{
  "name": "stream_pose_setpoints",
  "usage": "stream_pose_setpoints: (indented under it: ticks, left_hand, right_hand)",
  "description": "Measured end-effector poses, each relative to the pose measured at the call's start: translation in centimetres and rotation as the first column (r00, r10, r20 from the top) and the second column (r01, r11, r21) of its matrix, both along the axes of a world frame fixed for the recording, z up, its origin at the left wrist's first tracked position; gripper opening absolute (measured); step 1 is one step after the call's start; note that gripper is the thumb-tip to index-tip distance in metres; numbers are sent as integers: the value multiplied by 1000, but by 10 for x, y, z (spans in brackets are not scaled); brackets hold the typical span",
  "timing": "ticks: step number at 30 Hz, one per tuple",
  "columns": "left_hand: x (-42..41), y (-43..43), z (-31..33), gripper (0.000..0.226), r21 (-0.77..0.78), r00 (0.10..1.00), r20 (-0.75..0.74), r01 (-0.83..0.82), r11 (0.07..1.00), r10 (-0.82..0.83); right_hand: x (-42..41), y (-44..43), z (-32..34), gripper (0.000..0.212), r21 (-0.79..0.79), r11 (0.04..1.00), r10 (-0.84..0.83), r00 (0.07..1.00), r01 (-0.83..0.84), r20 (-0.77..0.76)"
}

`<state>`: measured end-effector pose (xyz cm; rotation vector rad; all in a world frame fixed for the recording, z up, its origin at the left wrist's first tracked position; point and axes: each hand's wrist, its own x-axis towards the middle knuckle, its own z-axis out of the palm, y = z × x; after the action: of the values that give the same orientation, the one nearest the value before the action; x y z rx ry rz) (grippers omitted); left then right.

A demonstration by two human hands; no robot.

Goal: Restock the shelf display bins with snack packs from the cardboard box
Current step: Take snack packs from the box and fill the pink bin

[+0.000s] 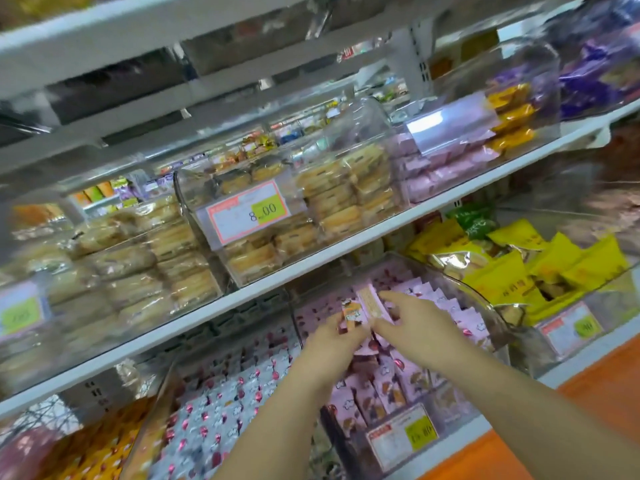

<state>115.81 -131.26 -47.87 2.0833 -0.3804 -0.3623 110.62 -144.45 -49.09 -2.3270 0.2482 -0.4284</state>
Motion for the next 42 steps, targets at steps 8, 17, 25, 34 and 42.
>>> stream_pose_setpoints:
  ticks: [8, 17, 25, 34, 42]
  left_hand:
    - [13, -11, 9, 51, -13, 981, 182, -64, 998, 65]
    - [-4, 29, 23, 31, -321, 926, 280, -157, 934, 252]
    - [-28, 57, 33, 24, -301, 918, 330, -118, 946, 219]
    - [-38, 63, 40, 22, -312, 923, 313, -122, 942, 223]
    - [-34, 64, 49, 28, -168, 901, 409, -83, 982, 147]
  right_hand:
    - [10, -16, -2, 57, 245, 968, -90, 981, 46, 173]
    - [-2, -13, 24, 38, 291, 949, 73, 982, -123, 176]
    - [-16, 24, 28, 27, 27, 959, 270, 939, -282, 211]
    - [-19, 32, 30, 16, 57, 905, 378, 857, -422, 350]
    - [-16, 8, 26, 52, -166, 939, 332, 920, -302, 207]
